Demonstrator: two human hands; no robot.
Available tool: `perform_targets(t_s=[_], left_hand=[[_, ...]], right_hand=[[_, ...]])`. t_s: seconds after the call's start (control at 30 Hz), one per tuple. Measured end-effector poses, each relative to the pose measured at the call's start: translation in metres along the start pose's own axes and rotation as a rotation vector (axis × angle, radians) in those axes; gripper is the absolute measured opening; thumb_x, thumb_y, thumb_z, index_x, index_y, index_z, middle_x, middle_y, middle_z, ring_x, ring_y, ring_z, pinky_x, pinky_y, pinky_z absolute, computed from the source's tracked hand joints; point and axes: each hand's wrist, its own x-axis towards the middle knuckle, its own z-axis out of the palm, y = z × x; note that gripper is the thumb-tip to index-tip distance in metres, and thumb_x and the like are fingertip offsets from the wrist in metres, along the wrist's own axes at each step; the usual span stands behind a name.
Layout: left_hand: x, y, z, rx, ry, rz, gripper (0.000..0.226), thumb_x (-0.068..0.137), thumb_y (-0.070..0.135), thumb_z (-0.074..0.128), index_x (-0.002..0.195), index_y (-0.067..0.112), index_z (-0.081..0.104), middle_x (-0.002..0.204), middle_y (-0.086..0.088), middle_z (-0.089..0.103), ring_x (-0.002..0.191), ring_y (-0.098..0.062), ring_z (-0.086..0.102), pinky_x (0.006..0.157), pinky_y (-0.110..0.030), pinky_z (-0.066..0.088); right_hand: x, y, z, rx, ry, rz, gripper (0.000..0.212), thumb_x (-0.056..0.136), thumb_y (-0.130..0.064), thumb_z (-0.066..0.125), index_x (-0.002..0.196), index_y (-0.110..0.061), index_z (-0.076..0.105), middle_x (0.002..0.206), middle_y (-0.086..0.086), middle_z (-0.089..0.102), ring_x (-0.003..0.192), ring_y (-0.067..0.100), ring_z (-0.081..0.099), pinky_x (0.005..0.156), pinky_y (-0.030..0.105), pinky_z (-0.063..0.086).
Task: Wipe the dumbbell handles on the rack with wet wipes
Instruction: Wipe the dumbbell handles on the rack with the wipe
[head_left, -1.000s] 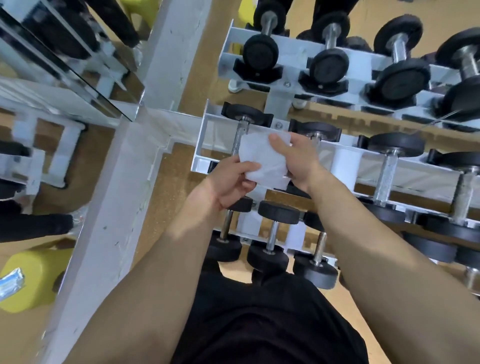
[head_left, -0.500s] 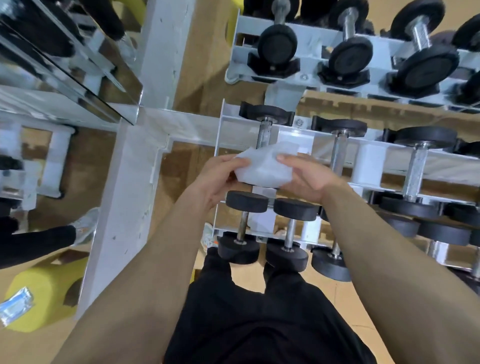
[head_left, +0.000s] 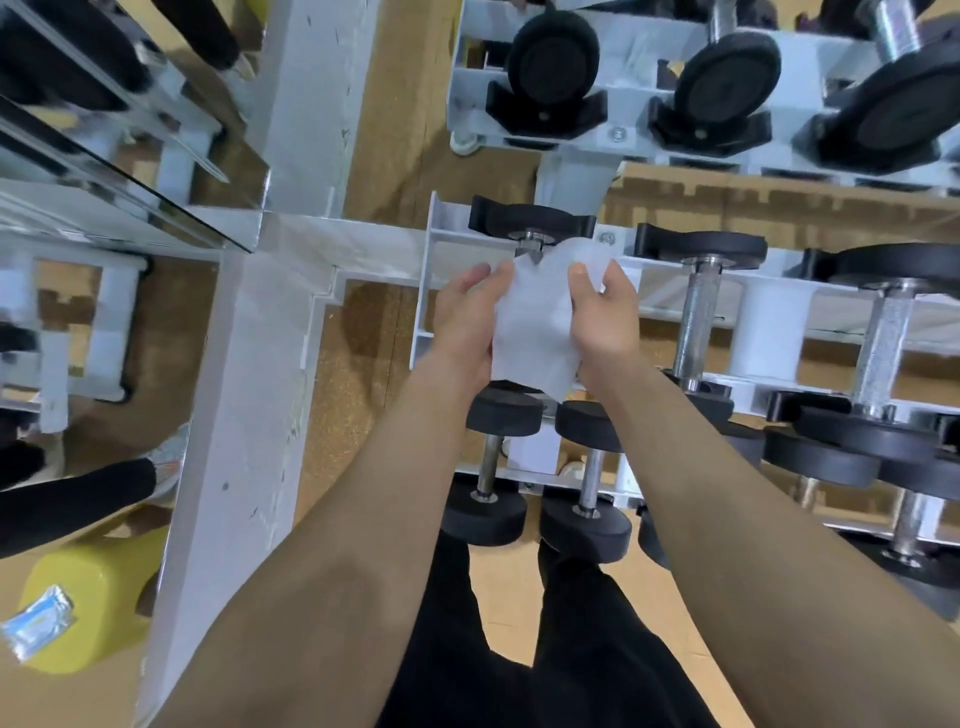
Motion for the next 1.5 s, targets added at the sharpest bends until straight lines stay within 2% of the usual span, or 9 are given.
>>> perform_targets(t_s=[0.13,0.27,0.43,0.6,0.73,0.97,1.13,1.27,1.5], left_hand=[[0.023,0.007,0.004,-0.094,0.109,0.157,0.035,0.093,0.008,0.069,0.122,0.025,0.059,0.112,-0.003,0.067,0.101,-0.024,0.07,0.082,-0.037,0.062],[0.049,-0.005,-0.001,0.477,0.331,0.563,0.03,0.095,0.017,0.067,0.122,0.023,0.056,0.103,0.009,0.061,0.094,-0.004,0.059,0.076,-0.009,0.045],[0.072,-0.021,-0.003,0.662,0.325,0.604,0.018,0.099,0.023,0.062,0.116,0.024,0.055,0.091,0.009,0.061,0.088,-0.012,0.063,0.083,-0.034,0.054],[0.064,-0.025,-0.016,0.653,0.454,0.562,0.017,0.102,0.034,0.053,0.117,0.025,0.055,0.105,0.012,0.062,0.096,-0.01,0.061,0.088,-0.035,0.053],[0.042,-0.038,-0.021,0.589,0.477,0.56,0.004,0.102,0.028,0.052,0.103,0.027,0.056,0.104,0.01,0.06,0.099,-0.013,0.06,0.091,-0.039,0.054],[0.044,-0.058,0.0,0.394,0.441,0.408,0.011,0.102,0.021,0.047,0.099,0.022,0.057,0.097,0.007,0.064,0.091,-0.011,0.06,0.086,-0.034,0.051],[0.047,-0.063,-0.001,0.316,0.479,0.405,0.017,0.104,0.028,0.042,0.097,0.023,0.056,0.098,0.007,0.062,0.093,-0.011,0.059,0.087,-0.034,0.05],[0.049,-0.065,-0.002,0.327,0.463,0.395,0.017,0.103,0.033,0.042,0.099,0.025,0.056,0.101,0.007,0.062,0.097,-0.015,0.059,0.087,-0.036,0.051],[0.051,-0.046,-0.01,0.197,0.308,0.196,0.034,0.1,0.035,0.056,0.13,0.021,0.051,0.117,0.009,0.06,0.102,-0.006,0.059,0.088,-0.027,0.046]], right_hand=[[0.04,0.023,0.003,-0.079,0.015,-0.149,0.099,0.079,-0.084,0.051,0.146,-0.012,0.047,0.141,0.003,0.058,0.132,0.022,0.054,0.116,0.051,0.04],[0.036,0.019,0.01,-0.261,0.092,-0.25,0.042,0.108,-0.034,0.043,0.129,0.001,0.052,0.1,0.013,0.063,0.087,0.02,0.057,0.087,0.032,0.045],[0.056,0.049,0.019,-0.369,0.154,-0.271,0.031,0.107,-0.03,0.045,0.085,-0.009,0.042,0.062,-0.003,0.04,0.055,0.01,0.036,0.06,0.033,0.028],[0.052,0.044,0.012,-0.32,0.275,-0.303,0.022,0.102,-0.03,0.051,0.109,-0.01,0.048,0.089,0.002,0.051,0.087,0.024,0.053,0.082,0.035,0.042],[0.024,0.036,0.0,-0.319,0.561,-0.434,0.029,0.094,-0.019,0.058,0.117,-0.001,0.054,0.108,0.007,0.049,0.098,0.02,0.043,0.087,0.024,0.03],[0.018,0.03,0.04,-0.337,-0.049,-0.083,0.025,0.103,-0.03,0.051,0.118,-0.011,0.056,0.099,0.003,0.058,0.089,0.02,0.054,0.076,0.031,0.043],[0.041,0.016,0.062,-0.154,-0.022,0.091,0.046,0.1,-0.037,0.06,0.136,-0.01,0.05,0.109,-0.003,0.053,0.101,0.015,0.052,0.084,0.025,0.039],[0.049,0.019,0.063,-0.111,0.0,0.07,0.023,0.094,-0.036,0.069,0.103,-0.017,0.058,0.085,-0.008,0.059,0.078,0.007,0.057,0.069,0.024,0.046],[0.045,0.027,0.041,-0.142,-0.085,0.026,0.045,0.092,-0.041,0.07,0.07,-0.02,0.037,0.064,-0.003,0.034,0.063,0.013,0.037,0.056,0.026,0.031]])
